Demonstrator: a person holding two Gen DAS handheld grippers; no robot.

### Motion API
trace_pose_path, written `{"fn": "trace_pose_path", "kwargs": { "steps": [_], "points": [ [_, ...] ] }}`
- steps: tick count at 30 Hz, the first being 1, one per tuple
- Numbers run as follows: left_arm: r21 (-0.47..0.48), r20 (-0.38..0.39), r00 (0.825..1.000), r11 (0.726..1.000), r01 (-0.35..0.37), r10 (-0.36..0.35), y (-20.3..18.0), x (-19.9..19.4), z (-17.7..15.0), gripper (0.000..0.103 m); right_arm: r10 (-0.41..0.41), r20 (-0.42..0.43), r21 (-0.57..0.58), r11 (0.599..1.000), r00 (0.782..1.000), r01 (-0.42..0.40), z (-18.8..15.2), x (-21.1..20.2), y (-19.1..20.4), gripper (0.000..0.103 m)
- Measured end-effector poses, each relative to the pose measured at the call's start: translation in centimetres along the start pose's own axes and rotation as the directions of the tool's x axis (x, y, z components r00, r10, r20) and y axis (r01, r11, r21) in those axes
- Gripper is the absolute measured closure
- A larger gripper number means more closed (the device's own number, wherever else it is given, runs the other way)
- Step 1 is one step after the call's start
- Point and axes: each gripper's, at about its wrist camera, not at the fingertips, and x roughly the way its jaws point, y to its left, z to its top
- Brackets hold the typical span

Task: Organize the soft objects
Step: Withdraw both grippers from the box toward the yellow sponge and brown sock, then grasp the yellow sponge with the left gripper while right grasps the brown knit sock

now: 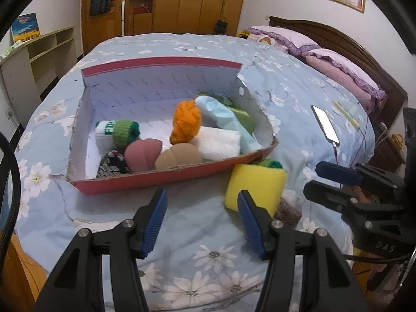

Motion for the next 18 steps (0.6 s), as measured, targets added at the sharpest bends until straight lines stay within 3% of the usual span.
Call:
{"fn": "trace_pose_path", "kwargs": {
  "steps": [11,18],
  "points": [
    [0.051,-0.028,0.997,0.996,0.067,-0.066,-2.9,0.8,-0.4,0.044,-0.03,-0.04,-0.001,1.0,0.999,0.03,-2.2,-0.1,-2.0,0.058],
    [0.101,-0.05,0.996,0.992,0.073,-0.069,-5.5,2.1,-0.1,0.044,-0.02,-0.062,-0.014,1.0,0.998,0.019,-3.6,0.1,-2.7,0.058]
  ]
}}
